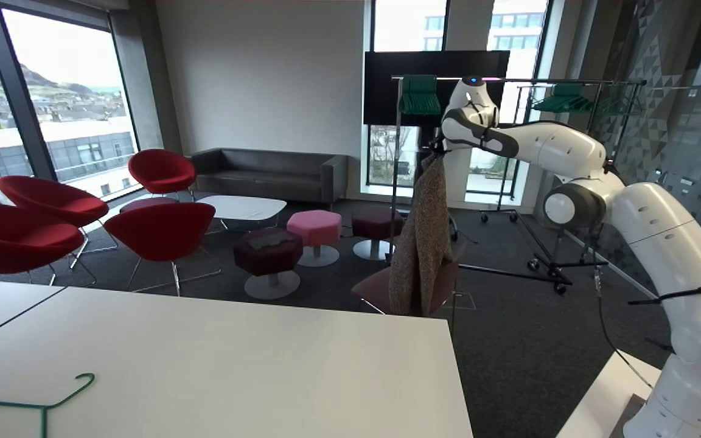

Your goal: Hang the jersey on the back of the chair

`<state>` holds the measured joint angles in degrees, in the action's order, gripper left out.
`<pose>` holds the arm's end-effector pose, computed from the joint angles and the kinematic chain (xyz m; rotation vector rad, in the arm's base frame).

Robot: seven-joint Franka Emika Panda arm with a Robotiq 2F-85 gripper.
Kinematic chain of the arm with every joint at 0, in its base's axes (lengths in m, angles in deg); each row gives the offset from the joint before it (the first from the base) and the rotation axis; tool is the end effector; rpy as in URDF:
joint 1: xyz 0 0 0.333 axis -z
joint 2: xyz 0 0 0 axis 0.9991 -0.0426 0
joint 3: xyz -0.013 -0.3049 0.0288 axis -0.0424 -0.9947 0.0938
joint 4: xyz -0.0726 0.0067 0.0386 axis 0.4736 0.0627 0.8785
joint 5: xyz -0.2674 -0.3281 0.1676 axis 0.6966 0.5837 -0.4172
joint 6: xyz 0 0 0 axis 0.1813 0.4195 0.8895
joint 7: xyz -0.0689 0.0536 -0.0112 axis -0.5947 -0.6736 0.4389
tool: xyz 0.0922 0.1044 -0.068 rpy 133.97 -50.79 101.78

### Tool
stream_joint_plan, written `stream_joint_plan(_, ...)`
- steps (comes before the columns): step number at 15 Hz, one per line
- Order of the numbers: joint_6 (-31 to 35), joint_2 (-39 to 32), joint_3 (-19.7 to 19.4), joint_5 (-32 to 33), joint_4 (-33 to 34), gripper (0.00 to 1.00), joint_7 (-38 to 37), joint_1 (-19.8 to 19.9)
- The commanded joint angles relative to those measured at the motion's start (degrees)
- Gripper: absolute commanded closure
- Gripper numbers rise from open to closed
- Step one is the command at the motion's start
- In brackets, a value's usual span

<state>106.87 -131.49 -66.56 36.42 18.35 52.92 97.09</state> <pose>0.8419 -0.1924 0.5877 2.7092 -0.6067 0.9313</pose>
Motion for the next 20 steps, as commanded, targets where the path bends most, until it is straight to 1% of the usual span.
stream_joint_plan(1,-0.15,-1.97,0.76,-1.11,2.77,0.97,1.54,1.16)
stream_joint_plan(10,0.81,-4.98,2.34,-3.07,2.68,0.97,1.35,2.28)
stream_joint_plan(16,1.79,-5.08,3.1,-8.27,1.64,0.97,-0.15,6.25)
stream_joint_plan(20,2.27,-5.07,3.04,-10.47,0.6,0.97,-0.2,8.86)
